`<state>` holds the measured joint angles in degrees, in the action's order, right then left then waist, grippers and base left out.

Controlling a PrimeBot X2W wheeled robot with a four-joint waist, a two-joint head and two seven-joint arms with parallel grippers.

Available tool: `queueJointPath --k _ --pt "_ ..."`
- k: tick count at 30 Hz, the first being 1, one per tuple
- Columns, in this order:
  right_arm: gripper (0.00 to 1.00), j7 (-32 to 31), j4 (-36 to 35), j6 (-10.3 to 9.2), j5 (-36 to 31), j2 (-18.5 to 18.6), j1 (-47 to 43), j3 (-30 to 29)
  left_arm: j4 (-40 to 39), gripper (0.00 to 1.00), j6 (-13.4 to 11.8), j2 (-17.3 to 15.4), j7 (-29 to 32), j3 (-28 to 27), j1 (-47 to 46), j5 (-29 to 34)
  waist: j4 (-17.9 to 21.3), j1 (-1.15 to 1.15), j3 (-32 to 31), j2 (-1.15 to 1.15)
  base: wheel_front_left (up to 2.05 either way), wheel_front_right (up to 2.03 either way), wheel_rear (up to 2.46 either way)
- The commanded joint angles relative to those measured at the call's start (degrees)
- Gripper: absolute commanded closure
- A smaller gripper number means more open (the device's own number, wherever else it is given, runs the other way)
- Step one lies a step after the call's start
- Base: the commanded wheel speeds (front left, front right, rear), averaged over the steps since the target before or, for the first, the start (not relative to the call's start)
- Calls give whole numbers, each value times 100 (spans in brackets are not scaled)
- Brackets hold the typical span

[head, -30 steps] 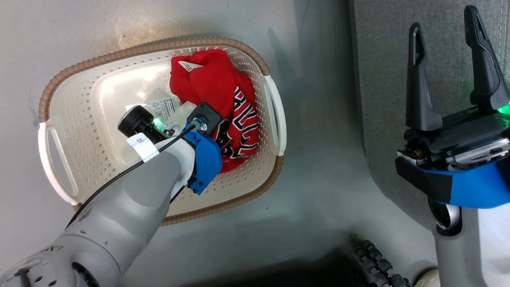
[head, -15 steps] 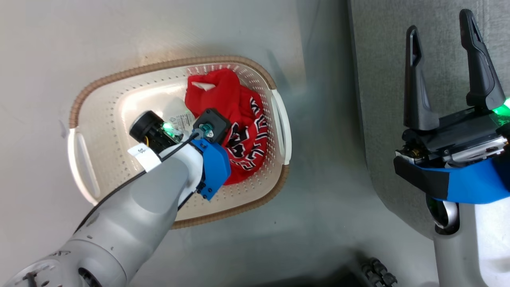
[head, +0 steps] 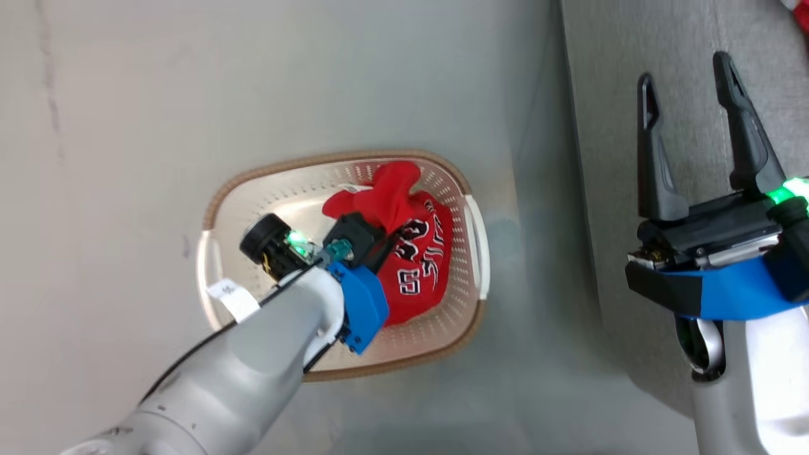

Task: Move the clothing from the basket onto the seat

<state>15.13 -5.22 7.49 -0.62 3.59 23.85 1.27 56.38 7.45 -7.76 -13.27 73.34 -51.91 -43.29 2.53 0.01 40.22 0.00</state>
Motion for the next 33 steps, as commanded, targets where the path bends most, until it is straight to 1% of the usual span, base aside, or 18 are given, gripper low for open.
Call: queueJointPath --k 1,7,10,14,22,27,33 --pt "0 3 33 1 15 47 -99 -23 -52 100 2 21 -68 16 82 6 -19 -1 -147 0 0 0 0" --pt "0 2 206 1 70 130 -347 -49 -235 100 2 11 -193 14 343 -97 -259 -1 -800 0 0 0 0" --pt "0 2 292 1 97 151 -481 -67 -491 100 2 -72 -201 -145 375 -47 -366 -1 -1105 0 0 0 0" --pt "0 2 389 1 133 171 -640 -55 -902 100 2 -229 -198 -568 601 174 -462 -1 -1485 0 0 0 0" --pt "0 2 581 1 221 135 -988 -35 -1801 100 2 -424 -201 -1590 1091 898 -576 -1 -2233 0 0 0 0" --pt "0 2 682 1 253 112 -1198 -28 -2344 100 2 -457 -201 -2190 1387 1327 -603 -1 -2662 0 0 0 0" --pt "0 2 750 1 289 89 -1405 -11 -2943 100 2 -438 -201 -2720 1635 1712 -601 -1 -3071 0 0 0 0"
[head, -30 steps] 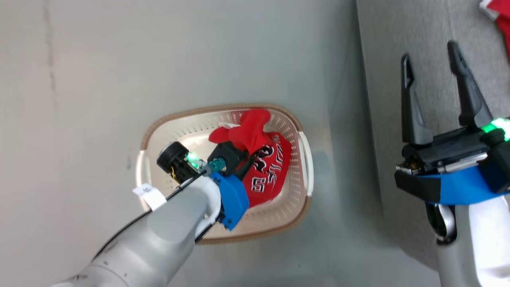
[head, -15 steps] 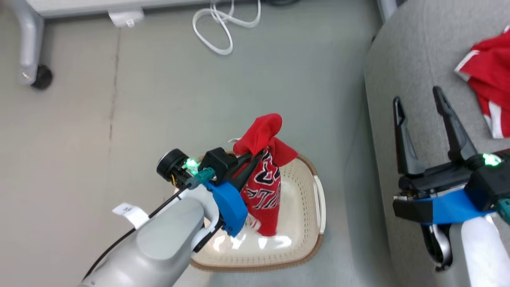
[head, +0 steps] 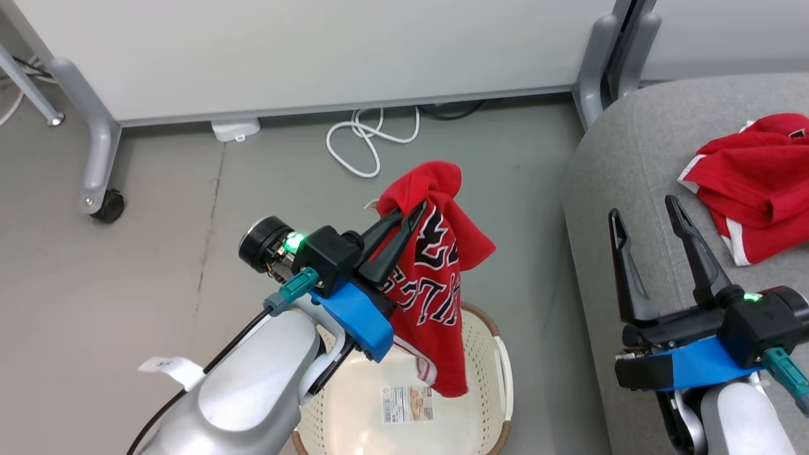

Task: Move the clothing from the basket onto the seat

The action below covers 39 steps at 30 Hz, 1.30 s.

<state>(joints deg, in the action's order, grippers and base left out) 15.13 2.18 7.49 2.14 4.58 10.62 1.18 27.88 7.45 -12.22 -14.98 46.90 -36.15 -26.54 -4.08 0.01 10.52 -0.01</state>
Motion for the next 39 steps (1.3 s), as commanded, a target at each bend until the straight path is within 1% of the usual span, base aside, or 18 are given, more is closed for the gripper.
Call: queueJointPath --k 1,6,13,21,26,30,39 --pt "0 2 17 1 21 -14 -119 -1 -183 100 2 22 -29 -149 86 85 58 -1 -154 1 0 0 0" --pt "0 2 52 1 39 -33 -268 -6 -636 100 2 93 -29 -430 74 267 40 -1 -360 1 0 0 0" --pt "0 2 51 1 55 -59 -400 -4 -1081 100 2 162 -29 -577 -115 428 4 -1 -510 1 0 0 0" --pt "0 2 46 1 94 -87 -450 40 -1262 100 2 171 -30 -614 -207 501 -24 -1 -587 1 0 0 0" --pt "0 2 18 1 126 -78 -448 167 -1295 100 2 156 -30 -607 -233 513 -41 -1 -583 1 0 0 0" --pt "0 2 2 1 173 7 -338 440 -1298 100 2 151 -30 -623 -226 540 -44 -1 -573 1 0 0 0" --pt "0 2 219 1 549 444 155 1594 -1314 100 2 210 -30 -571 -255 543 -99 -1 -534 1 0 0 0"
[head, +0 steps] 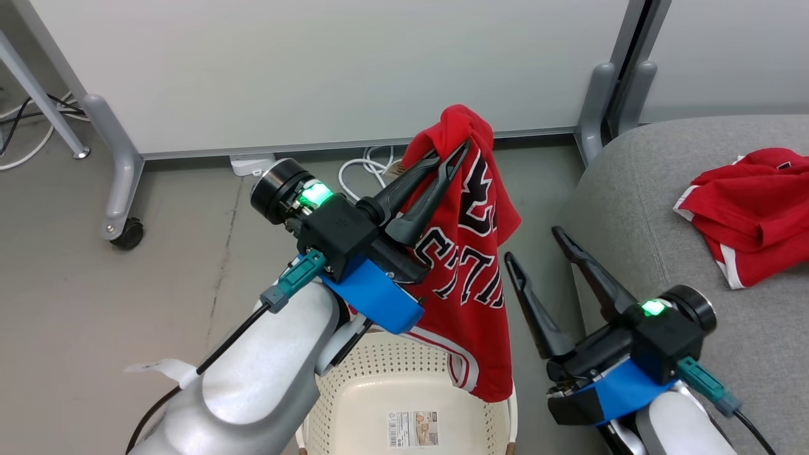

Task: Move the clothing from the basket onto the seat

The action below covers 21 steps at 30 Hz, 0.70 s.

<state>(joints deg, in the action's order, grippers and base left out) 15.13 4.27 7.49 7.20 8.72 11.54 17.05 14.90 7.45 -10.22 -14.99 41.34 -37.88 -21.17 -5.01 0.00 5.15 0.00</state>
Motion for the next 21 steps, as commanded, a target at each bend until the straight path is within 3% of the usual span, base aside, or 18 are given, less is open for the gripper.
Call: queueJointPath --k 1,11,21 --pt "0 2 103 1 124 123 223 218 -31 100 2 23 -29 6 -89 16 -33 0 15 0 0 0 0" --pt "0 2 718 1 441 504 964 1007 -235 100 2 117 -30 298 -124 95 -230 0 69 0 0 0 0" --pt "0 2 1231 1 647 458 1246 1279 -525 100 2 195 -29 556 -186 129 -371 0 91 0 0 0 0"
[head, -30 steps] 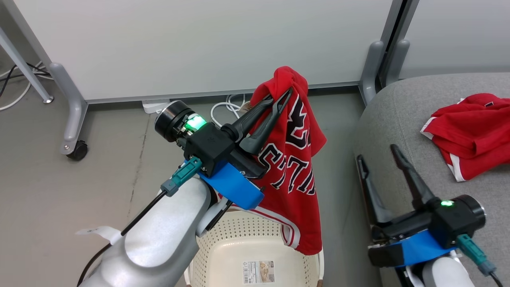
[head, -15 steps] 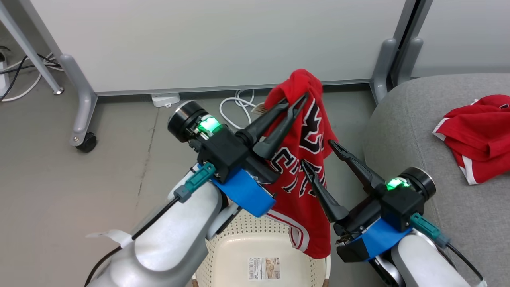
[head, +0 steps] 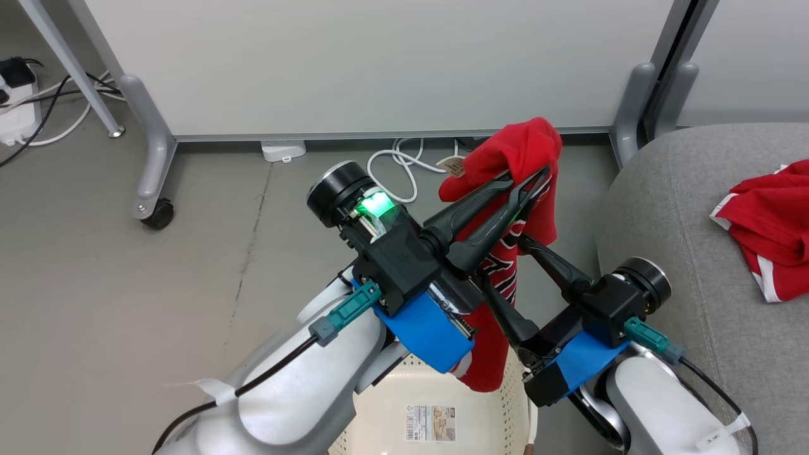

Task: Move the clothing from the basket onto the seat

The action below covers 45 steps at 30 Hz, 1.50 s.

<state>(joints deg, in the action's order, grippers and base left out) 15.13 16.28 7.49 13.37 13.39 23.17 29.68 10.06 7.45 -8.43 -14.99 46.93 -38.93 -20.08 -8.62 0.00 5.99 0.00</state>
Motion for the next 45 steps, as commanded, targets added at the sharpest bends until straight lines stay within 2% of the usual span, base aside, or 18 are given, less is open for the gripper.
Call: queueJointPath --k 1,9,10,11,12,18,34,35,36,45 --pt "0 2 51 1 43 -22 99 22 -57 100 2 15 -29 15 -94 28 -23 0 10 0 0 0 0" --pt "0 2 167 1 115 -238 144 1 -178 100 2 -10 -29 72 -143 27 -111 0 4 0 0 0 0" --pt "2 2 181 1 113 -269 137 -22 -187 100 2 -18 -29 70 -142 33 -119 0 -3 0 0 0 0" --pt "71 2 208 1 109 -300 133 -44 -195 100 2 -22 -29 70 -141 33 -127 0 -8 0 0 0 0" --pt "100 2 246 1 135 -334 112 -62 -198 100 2 -21 -29 68 -136 29 -133 0 -16 0 0 0 0" --pt "100 2 227 1 87 -430 50 -102 -166 100 2 -43 -29 53 -85 25 -140 0 -52 0 0 0 0" --pt "100 2 194 1 107 -409 -16 -131 -97 100 -13 -45 -29 21 -48 40 -98 0 -12 0 0 0 0" --pt "100 2 189 1 111 -410 -8 -131 -89 62 -38 -38 -29 9 -50 57 -95 0 -5 0 0 0 0" --pt "100 2 184 1 116 -411 -1 -132 -69 0 -56 -37 -28 7 -51 77 -93 0 0 0 0 0 0" --pt "100 2 142 1 131 -390 11 -145 -10 0 -93 -19 -28 -41 -29 197 -73 0 52 0 0 0 0"
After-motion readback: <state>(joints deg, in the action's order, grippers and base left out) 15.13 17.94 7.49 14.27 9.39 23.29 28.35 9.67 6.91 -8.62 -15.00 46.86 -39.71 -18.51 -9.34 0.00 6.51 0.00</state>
